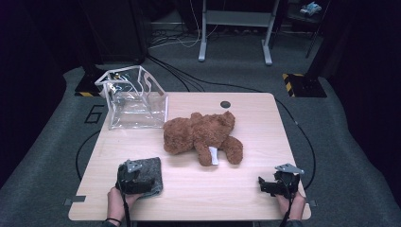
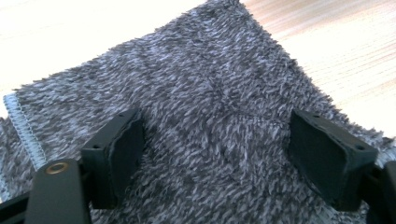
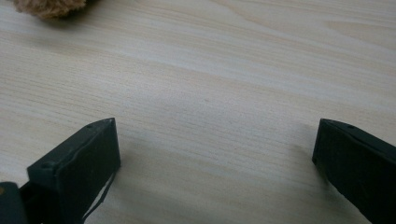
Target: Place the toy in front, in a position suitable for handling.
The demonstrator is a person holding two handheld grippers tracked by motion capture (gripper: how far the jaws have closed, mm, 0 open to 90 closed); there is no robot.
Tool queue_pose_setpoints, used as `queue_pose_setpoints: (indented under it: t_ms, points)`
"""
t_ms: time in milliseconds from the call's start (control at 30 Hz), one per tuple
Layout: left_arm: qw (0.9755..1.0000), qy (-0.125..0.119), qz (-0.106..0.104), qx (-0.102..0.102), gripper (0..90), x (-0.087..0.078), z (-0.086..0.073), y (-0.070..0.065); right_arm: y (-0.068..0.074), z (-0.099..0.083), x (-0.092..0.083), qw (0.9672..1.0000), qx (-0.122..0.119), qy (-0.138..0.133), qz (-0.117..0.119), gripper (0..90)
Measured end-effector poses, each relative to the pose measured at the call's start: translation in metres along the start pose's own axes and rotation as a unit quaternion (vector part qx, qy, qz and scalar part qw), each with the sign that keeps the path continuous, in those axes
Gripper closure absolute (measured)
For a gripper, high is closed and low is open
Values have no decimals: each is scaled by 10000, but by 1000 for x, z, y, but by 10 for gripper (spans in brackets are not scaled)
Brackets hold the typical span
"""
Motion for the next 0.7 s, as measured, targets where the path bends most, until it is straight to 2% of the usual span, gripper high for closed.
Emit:
queue_pose_setpoints:
  t_ms: [267,333,367,400,433,567,633,700]
  points:
    - [10000,-65,-32,62,355,-3,-1,-3,0,0,-1,10000,-9,-9,2,16]
    - [9999,-88,-53,63,423,-3,-1,-4,0,0,0,10000,-1,-28,-3,16]
    - [9999,-98,-70,74,423,-4,-1,-4,0,0,-1,10000,-6,-23,-1,17]
    - [9999,-126,-90,52,488,-4,0,-4,0,0,-1,10000,-11,-12,9,22]
    - [9998,-130,-130,76,488,-4,0,-5,0,0,-1,10000,-11,-12,9,22]
    - [9996,-179,-192,113,627,-5,1,-6,1,1,-2,10000,-14,-91,29,73]
    - [9995,-145,-266,121,677,-6,0,-7,0,1,-2,9999,-19,-123,10,96]
    - [9994,-233,-261,82,703,-7,1,-7,0,1,-2,9999,-15,-136,23,101]
Point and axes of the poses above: each handheld gripper's, and its own axes: x roughly forward along the jaws, z roughly out of its top, y roughly to its left, the point moved 7 cm from there along x, roughly forward along the jaws, and after that the axes turned 9 degrees about -x, right-handed, at the moved point
